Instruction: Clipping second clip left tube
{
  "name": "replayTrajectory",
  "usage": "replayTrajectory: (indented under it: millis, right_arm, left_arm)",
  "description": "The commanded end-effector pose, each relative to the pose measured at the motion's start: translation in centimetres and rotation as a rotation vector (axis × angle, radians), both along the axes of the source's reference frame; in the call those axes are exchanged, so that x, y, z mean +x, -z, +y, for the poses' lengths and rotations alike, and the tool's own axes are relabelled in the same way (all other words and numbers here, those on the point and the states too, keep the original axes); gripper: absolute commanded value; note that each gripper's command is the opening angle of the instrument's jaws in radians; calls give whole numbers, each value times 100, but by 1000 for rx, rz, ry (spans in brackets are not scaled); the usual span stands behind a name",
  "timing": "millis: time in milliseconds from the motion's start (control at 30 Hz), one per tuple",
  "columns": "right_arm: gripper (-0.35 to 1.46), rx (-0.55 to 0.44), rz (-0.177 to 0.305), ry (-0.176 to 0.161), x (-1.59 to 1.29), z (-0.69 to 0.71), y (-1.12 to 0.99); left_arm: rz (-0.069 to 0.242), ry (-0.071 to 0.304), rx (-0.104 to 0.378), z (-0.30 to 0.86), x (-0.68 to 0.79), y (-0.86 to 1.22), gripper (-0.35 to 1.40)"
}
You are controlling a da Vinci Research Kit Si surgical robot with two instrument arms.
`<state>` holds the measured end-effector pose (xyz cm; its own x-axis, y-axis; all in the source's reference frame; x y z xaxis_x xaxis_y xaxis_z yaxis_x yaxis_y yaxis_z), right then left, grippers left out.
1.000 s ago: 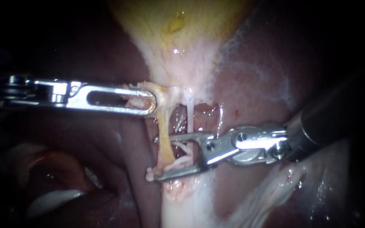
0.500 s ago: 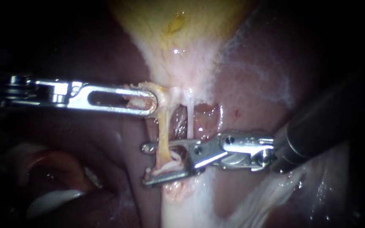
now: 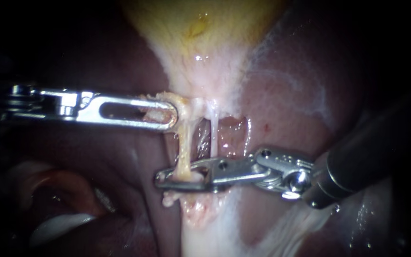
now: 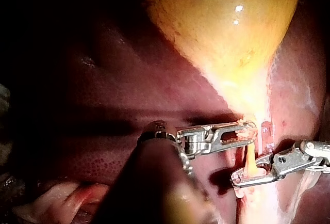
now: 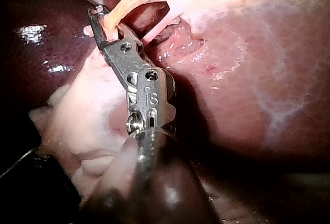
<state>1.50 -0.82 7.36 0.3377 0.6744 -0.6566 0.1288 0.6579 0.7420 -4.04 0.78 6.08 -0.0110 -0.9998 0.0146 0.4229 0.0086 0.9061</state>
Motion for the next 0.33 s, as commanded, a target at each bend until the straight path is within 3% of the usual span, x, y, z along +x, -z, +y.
replayTrajectory:
  millis: [33, 333]
  right_arm:
    - [-35, -1, -1, -1, 0, 0, 0]
    - [-35, -1, -1, -1, -2, 2, -1]
  left_arm:
    - [-1, -1, 0, 0, 0, 0, -35]
    - [-1, -2, 0, 1, 1, -2, -35]
